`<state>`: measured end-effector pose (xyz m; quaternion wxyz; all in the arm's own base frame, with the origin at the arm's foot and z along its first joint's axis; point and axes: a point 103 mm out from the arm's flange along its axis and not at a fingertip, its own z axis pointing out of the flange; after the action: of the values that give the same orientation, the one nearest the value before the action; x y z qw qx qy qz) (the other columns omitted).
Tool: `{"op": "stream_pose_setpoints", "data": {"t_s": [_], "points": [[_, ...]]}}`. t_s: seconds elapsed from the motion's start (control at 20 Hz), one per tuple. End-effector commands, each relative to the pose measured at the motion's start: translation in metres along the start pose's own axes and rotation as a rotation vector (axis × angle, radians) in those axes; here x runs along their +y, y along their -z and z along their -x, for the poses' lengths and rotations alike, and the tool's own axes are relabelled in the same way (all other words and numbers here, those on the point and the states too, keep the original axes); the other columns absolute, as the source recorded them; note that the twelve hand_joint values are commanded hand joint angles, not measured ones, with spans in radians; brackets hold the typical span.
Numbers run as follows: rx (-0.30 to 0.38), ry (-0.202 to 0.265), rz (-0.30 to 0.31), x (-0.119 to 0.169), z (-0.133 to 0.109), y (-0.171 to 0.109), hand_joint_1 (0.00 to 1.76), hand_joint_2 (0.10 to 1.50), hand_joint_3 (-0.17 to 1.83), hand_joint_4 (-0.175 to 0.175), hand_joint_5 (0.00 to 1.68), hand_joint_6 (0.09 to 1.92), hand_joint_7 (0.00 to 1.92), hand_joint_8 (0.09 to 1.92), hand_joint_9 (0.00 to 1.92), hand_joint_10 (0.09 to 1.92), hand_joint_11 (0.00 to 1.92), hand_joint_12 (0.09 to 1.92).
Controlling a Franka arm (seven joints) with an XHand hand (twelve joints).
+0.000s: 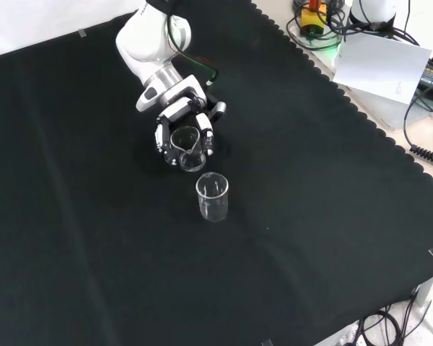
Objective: Pick up the beaker on the right.
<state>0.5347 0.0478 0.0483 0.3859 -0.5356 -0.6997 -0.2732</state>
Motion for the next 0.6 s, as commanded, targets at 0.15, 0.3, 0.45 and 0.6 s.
{"op": "stream_pose_setpoints", "data": {"t_s": [0.15,0.3,0.45,0.6], "points": [[-0.172,0.072,0.048,-0.013,-0.034,0.055,1.32,0.63,0.84,-0.172,1.09,1.01,1.20,0.96,1.39,0.86,1.10,0.79],[-0.204,0.072,0.036,-0.018,-0.050,0.070,1.29,0.67,0.81,-0.175,1.06,1.08,1.12,1.06,1.39,0.93,1.08,0.83],[-0.234,0.067,0.027,-0.022,-0.057,0.077,1.29,0.67,0.81,-0.175,1.06,1.08,1.11,1.07,1.40,0.93,1.08,0.84],[-0.266,0.061,0.006,-0.024,-0.066,0.079,1.29,0.67,0.81,-0.175,1.06,1.08,1.11,1.07,1.40,0.92,1.08,0.85]]}}
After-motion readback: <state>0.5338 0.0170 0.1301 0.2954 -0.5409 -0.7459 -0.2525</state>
